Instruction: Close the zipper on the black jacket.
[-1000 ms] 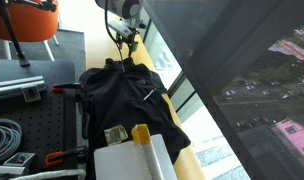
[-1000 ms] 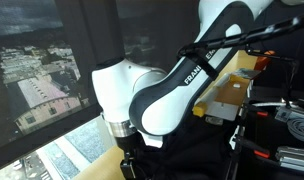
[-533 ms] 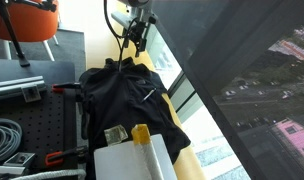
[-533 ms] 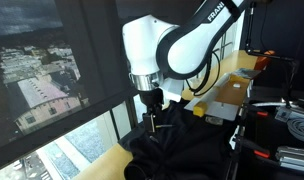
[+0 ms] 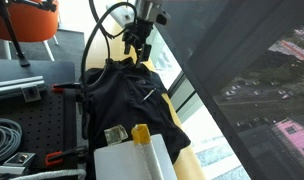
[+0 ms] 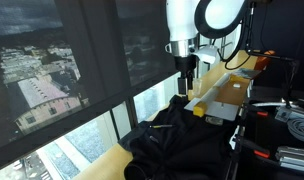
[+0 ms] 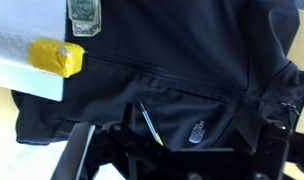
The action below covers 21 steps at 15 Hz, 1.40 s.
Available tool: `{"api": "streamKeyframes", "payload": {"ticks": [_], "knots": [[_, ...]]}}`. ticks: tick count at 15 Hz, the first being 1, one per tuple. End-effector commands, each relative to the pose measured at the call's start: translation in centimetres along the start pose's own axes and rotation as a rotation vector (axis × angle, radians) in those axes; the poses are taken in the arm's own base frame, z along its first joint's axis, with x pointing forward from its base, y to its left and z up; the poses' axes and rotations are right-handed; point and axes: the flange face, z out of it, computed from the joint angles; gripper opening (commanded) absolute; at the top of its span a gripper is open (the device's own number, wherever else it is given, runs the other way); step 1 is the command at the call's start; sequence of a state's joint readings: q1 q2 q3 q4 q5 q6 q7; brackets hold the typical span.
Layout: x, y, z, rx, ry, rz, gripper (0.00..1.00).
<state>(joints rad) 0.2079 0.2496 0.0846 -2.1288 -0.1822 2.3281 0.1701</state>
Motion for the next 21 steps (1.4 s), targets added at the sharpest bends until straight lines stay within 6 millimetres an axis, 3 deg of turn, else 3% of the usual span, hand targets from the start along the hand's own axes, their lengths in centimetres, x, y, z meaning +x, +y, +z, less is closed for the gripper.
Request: {"api": "streamKeyframes", "payload": {"ticks": [1, 5, 10, 15, 16, 21], "knots": [[-4.1, 5.0, -3.1, 0.037, 0.013, 0.023, 1.0], [-5.8, 8.4, -6.1, 0.061, 0.038, 0.036, 1.0], [-7.0, 9.3, -8.3, 0.049, 0.066, 0.019, 1.0], [-7.8, 8.8, -7.4, 0.03, 0.05, -0.012, 1.0], [-6.9, 8.9, -7.2, 0.036, 0.055, 0.007, 1.0], [-7.3, 8.8, -6.7, 0.037, 0.043, 0.004, 1.0]]}}
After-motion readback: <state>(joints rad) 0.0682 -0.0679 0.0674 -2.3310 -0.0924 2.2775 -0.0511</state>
